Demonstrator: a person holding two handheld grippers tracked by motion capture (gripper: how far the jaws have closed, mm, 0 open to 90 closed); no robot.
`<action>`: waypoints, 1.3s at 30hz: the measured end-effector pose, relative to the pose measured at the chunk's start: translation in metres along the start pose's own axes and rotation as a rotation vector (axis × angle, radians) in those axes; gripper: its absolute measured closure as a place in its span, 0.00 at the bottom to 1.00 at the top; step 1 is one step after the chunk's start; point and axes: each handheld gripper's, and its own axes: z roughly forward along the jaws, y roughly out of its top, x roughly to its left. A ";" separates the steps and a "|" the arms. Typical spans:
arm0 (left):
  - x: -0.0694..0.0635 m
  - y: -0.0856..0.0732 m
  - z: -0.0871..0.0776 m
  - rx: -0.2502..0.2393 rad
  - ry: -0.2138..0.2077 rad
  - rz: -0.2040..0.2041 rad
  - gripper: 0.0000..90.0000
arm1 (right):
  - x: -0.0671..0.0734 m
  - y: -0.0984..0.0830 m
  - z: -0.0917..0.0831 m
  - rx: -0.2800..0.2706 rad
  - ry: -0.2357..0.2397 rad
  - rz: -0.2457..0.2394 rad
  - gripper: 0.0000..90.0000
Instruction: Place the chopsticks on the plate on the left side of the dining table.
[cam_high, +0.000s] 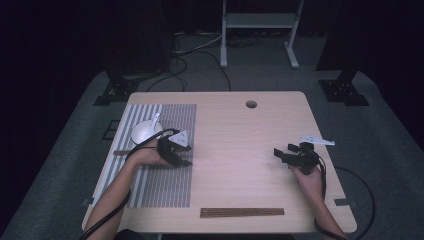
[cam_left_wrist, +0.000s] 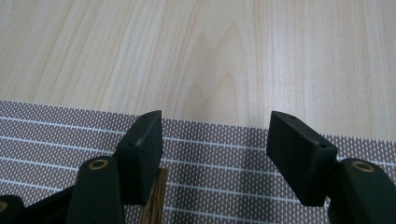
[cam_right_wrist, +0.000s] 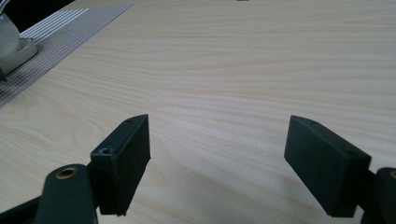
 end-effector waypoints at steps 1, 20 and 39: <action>0.000 0.000 0.000 -0.002 0.003 0.001 0.38 | 0.000 0.000 0.000 0.001 0.000 0.002 0.24; -0.026 0.020 -0.008 -0.190 -0.020 -0.012 0.34 | 0.001 0.000 0.000 0.005 0.003 -0.002 0.24; -0.048 0.030 0.004 -0.201 -0.045 -0.058 0.27 | 0.001 0.000 0.000 0.007 0.004 -0.009 0.23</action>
